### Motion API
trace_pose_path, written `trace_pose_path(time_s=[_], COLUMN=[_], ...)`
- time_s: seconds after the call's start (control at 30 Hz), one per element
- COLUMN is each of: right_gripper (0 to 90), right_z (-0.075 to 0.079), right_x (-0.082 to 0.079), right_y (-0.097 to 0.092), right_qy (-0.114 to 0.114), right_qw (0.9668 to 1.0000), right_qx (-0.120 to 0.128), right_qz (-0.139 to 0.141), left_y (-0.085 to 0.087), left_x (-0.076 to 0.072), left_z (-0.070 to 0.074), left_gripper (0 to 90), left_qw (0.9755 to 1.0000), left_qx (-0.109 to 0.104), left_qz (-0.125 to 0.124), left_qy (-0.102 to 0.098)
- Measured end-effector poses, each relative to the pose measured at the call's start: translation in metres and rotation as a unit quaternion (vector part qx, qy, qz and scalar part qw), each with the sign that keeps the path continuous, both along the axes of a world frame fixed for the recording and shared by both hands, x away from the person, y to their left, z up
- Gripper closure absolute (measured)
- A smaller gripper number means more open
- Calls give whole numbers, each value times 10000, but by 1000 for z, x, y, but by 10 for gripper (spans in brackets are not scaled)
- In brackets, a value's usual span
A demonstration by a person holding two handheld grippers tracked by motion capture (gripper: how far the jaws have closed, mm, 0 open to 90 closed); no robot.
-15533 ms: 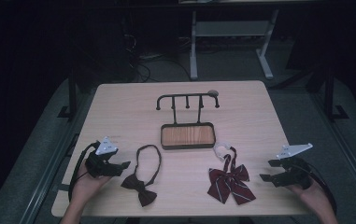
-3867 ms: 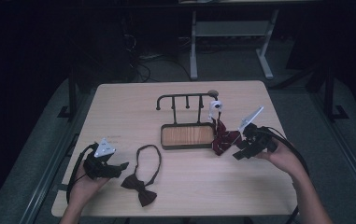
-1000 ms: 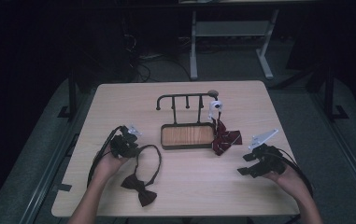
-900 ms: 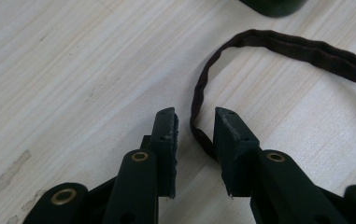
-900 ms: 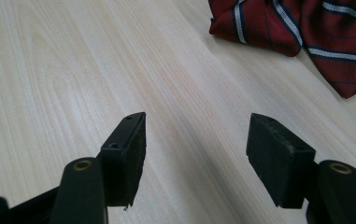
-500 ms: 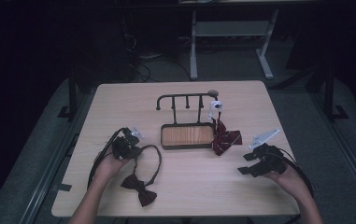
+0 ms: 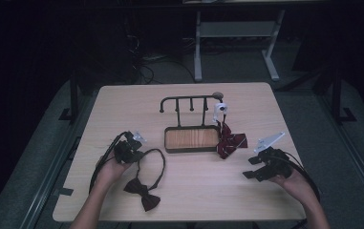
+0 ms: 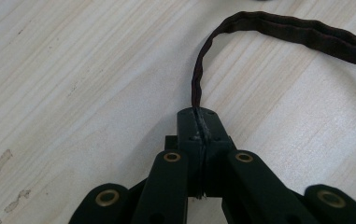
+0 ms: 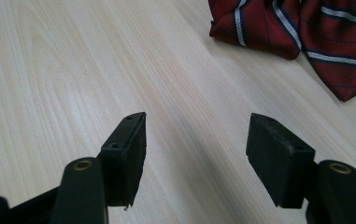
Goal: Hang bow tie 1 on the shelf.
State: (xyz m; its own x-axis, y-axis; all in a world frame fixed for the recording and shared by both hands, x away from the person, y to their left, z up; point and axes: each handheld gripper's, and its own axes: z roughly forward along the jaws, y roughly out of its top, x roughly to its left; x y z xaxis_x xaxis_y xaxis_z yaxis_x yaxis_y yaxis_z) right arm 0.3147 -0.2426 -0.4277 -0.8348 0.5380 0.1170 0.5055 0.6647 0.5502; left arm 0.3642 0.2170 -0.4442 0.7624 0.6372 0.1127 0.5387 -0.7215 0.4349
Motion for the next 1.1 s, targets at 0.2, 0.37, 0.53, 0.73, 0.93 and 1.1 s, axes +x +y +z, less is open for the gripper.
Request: trace_pose_path(time_s=[0.2, 0.37, 0.53, 0.73, 0.93, 1.1], right_gripper=[375, 374, 371, 373, 371, 370], right_z=[-1, -2, -2, 1, 2, 2], right_x=[0, 0, 0, -1, -1, -1], right_y=[1, 1, 1, 2, 0, -1], right_qy=[7, 42, 54, 41, 39, 43], right_qw=[10000, 10000, 9999, 9999, 9998, 9998], right_qx=[4, 1, 85, 138, 204, 196], right_qz=[-8, 27, 8, 16, -15, -7], left_y=[1, 1, 1, 2, 3, 4], left_x=[-1, -6, -14, -19, -24, -25], left_z=[2, 11, 21, 37, 55, 70], left_gripper=[895, 896, 897, 897, 897, 898], left_qw=[10000, 9998, 9994, 9984, 9966, 9952], left_qx=[-32, -144, -292, -457, -667, -757], left_qz=[-46, -100, -171, -329, -477, -604], left_qy=[4, -23, -54, -102, -120, -146])
